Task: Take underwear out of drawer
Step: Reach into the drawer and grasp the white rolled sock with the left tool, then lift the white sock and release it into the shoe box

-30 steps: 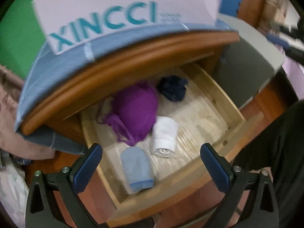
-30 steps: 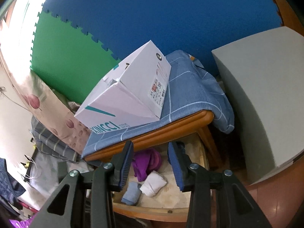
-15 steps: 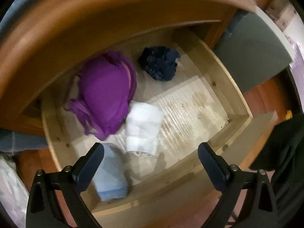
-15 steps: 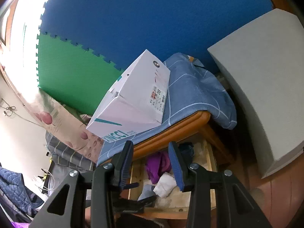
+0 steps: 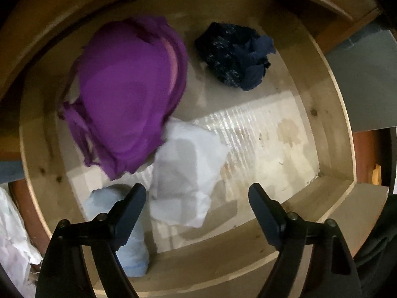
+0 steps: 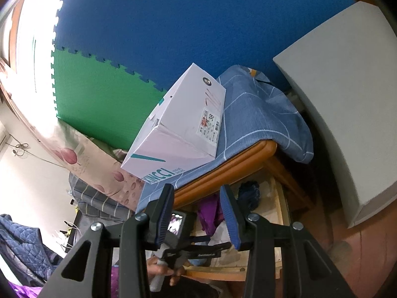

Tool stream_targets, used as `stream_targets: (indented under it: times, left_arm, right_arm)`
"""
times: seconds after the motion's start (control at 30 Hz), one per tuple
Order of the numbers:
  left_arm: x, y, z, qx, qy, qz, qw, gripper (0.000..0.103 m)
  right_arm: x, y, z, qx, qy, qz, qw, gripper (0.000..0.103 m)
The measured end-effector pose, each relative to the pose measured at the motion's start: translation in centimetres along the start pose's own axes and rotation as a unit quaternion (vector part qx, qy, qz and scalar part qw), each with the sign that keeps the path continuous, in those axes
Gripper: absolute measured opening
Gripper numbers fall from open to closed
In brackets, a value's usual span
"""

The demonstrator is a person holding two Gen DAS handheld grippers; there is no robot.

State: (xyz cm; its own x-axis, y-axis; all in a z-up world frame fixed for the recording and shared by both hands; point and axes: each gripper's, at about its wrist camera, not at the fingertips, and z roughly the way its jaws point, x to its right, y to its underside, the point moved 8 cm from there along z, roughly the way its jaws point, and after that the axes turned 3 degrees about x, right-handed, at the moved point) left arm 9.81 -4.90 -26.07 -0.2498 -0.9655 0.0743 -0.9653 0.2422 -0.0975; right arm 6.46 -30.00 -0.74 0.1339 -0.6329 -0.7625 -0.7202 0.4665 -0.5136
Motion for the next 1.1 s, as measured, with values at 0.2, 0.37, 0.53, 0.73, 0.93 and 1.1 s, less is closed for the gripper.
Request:
stream_targets:
  times: [0.2,0.37,0.53,0.73,0.93,1.1]
  left_arm:
    - [-0.1,-0.4,1.4,-0.043,-0.002,0.000,0.9991,0.083]
    - [-0.1,-0.5,3.2,-0.092,0.003,-0.005,0.9957,0.082]
    - [0.3,-1.0,4.1,-0.104,-0.012,0.022,0.9942,0.065]
    - [1.0,-1.4,3.0,-0.066,0.005,0.034,0.9972,0.033]
    - [2.5,0.0,-0.1,-0.023,0.022,0.039,0.9987,0.033]
    - [3.5,1.3,-4.2,0.031,0.050,0.025,0.9980,0.034]
  right_arm:
    - [0.2,-0.1,-0.1,-0.002,-0.009,0.010,1.000,0.040]
    - [0.4,-0.1,0.0,-0.005,-0.011,0.017,1.000,0.040]
    - [0.4,0.0,0.1,-0.007,-0.010,0.020,1.000,0.040]
    - [0.8,0.0,0.1,-0.005,-0.009,0.033,0.999,0.040]
    - [1.9,-0.4,-0.4,0.004,-0.009,0.062,0.998,0.040]
    - [2.5,-0.6,-0.4,0.009,-0.006,0.077,0.997,0.045]
